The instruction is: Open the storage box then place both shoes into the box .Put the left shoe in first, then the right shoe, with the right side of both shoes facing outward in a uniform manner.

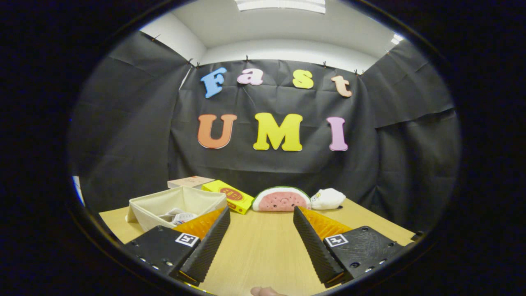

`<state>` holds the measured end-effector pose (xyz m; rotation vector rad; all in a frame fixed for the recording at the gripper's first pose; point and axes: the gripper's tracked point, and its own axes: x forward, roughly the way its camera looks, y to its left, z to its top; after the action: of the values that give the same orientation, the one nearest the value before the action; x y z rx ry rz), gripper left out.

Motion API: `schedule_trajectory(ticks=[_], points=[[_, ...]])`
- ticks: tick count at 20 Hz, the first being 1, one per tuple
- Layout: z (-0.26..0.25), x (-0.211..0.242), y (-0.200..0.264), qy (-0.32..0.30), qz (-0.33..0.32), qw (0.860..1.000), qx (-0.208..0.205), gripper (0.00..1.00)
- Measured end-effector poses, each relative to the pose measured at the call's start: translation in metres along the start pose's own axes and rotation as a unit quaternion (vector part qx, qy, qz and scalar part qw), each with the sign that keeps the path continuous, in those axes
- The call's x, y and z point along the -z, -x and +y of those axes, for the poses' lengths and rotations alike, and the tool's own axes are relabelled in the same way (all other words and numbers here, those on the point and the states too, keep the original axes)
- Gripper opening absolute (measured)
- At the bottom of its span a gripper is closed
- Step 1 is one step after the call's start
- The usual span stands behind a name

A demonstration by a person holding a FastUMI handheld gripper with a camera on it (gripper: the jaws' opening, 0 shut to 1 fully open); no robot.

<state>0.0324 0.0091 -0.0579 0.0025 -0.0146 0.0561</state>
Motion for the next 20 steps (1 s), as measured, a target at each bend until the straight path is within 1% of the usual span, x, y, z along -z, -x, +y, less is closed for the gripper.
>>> schedule_trajectory(ticks=[1, 2, 4, 5, 6, 9, 12, 20], points=[[-0.014, 0.001, 0.003, -0.004, -0.003, 1.0, 0.008, 0.95], [-0.021, -0.004, 0.005, -0.011, -0.013, 1.0, 0.008, 0.95], [-0.028, -0.014, 0.009, -0.023, -0.032, 0.999, -0.006, 0.95], [-0.028, -0.014, 0.012, -0.029, -0.038, 0.999, -0.026, 0.95], [-0.032, -0.013, 0.012, -0.029, -0.039, 0.998, -0.033, 0.95], [-0.053, -0.003, 0.01, -0.021, -0.032, 0.999, -0.038, 0.95], [-0.059, 0.0, 0.005, -0.038, -0.029, 0.998, -0.051, 0.95], [-0.095, 0.012, -0.002, -0.068, -0.021, 0.996, -0.045, 0.94]])
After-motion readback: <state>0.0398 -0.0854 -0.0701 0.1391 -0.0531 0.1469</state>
